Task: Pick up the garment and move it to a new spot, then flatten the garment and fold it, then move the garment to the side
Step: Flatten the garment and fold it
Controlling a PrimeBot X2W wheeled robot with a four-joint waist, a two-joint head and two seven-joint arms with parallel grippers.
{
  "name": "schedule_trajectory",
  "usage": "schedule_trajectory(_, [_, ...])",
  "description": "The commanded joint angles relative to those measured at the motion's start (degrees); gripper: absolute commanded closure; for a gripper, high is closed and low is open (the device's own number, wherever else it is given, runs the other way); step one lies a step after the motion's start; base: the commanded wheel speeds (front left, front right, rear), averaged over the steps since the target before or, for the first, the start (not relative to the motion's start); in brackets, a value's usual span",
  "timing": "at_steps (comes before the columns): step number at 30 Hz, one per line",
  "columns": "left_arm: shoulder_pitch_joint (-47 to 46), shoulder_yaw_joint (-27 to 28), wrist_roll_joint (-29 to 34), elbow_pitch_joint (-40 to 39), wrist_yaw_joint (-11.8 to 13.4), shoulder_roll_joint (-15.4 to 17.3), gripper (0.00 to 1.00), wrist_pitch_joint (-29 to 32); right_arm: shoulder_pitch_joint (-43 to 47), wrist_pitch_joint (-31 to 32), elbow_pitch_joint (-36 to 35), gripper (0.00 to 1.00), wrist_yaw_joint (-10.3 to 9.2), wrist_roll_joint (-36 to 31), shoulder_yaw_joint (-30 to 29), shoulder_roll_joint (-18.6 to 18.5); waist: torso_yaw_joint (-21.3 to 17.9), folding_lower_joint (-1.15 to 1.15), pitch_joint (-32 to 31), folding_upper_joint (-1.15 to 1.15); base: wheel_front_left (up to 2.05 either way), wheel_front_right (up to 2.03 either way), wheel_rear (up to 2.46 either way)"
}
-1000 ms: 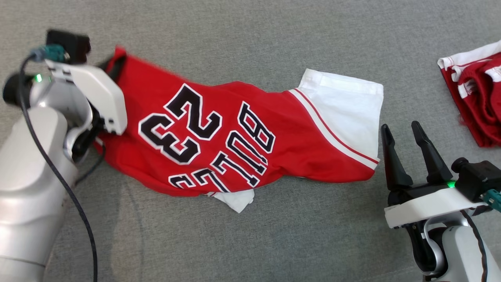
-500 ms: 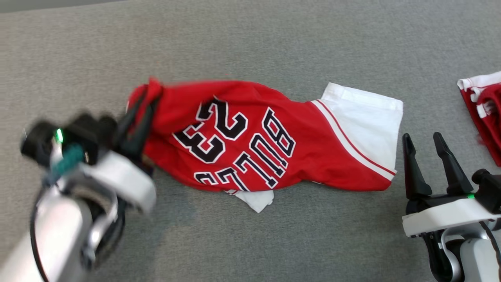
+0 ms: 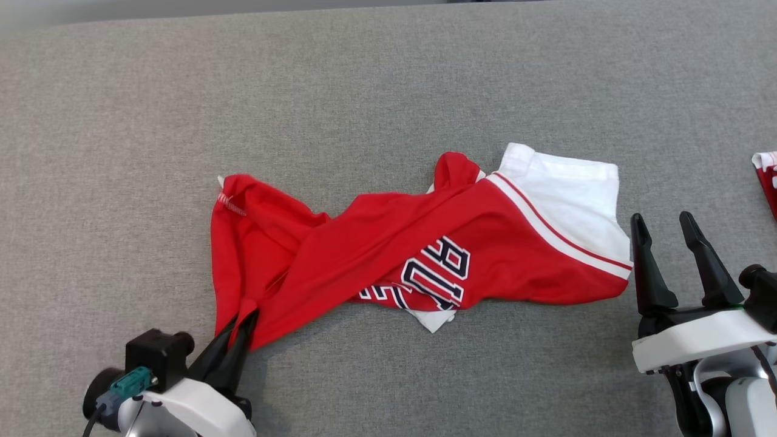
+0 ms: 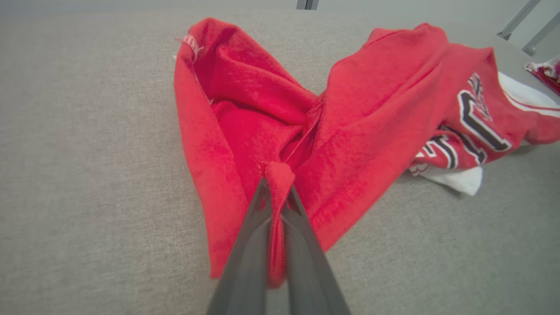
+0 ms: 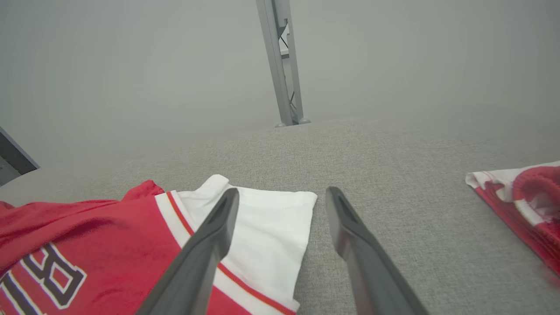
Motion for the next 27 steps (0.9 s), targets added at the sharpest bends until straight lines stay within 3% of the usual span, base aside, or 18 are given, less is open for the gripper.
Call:
schedule_trajectory(1, [0.5, 0.3, -1.1, 3.1, -1.0, -0.9, 1.0, -1.9, 0.6, 0.5, -0.3, 0.0, 0.0, -0.1, -0.2, -0.2, 0.4, 0.0, -0.4, 0.0, 0.0, 0.0, 0.0])
schedule_trajectory(6, [0.7, -0.1, -2.6, 10.3, -2.6, -3.3, 1.0, -5.0, 1.1, 0.9, -0.2, 0.0, 0.0, 0.3, -0.3, -0.3, 0.4, 0.0, -1.1, 0.0, 0.0, 0.0, 0.0])
schedule_trajectory(7, [0.5, 0.0, -3.1, 11.8, -3.0, -4.0, 0.81, -6.0, 1.2, 0.9, -0.1, 0.0, 0.0, 0.5, -0.4, -0.3, 0.3, 0.0, -1.3, 0.0, 0.0, 0.0, 0.0])
schedule_trajectory(8, [0.2, 0.4, -3.9, 12.9, -3.2, -5.1, 0.33, -7.3, 1.3, 0.8, -0.1, 0.0, 0.0, 0.6, -0.5, -0.3, 0.3, 0.0, -1.6, 0.0, 0.0, 0.0, 0.0])
schedule_trajectory(9, [-0.3, 0.9, -3.9, 13.7, -3.4, -5.8, 0.0, -8.9, 1.4, 0.7, -0.1, 0.0, 0.0, 0.7, -0.6, -0.2, 0.3, 0.0, -1.8, 0.0, 0.0, 0.0, 0.0])
schedule_trajectory(13, [-1.9, 2.9, -3.4, 13.7, -4.1, -7.6, 0.0, -15.5, 2.1, 0.5, -0.5, 0.0, 0.0, 0.7, -1.0, -0.3, 0.2, 0.0, -2.9, 0.0, 0.0, 0.0, 0.0])
schedule_trajectory(16, [-3.1, 4.8, -1.8, 12.1, -3.4, -7.8, 0.0, -17.3, 2.3, 0.6, -1.1, 0.0, 0.0, 0.3, -1.0, -0.3, 0.1, 0.0, -3.8, 0.0, 0.0, 0.0, 0.0])
schedule_trajectory(27, [-2.5, 11.4, 4.5, 4.3, 2.8, -5.9, 0.0, -17.9, 3.6, 1.5, -3.0, 0.0, 0.0, -1.4, -0.6, -0.2, -1.0, 0.0, -8.0, 0.0, 0.0, 0.0, 0.0])
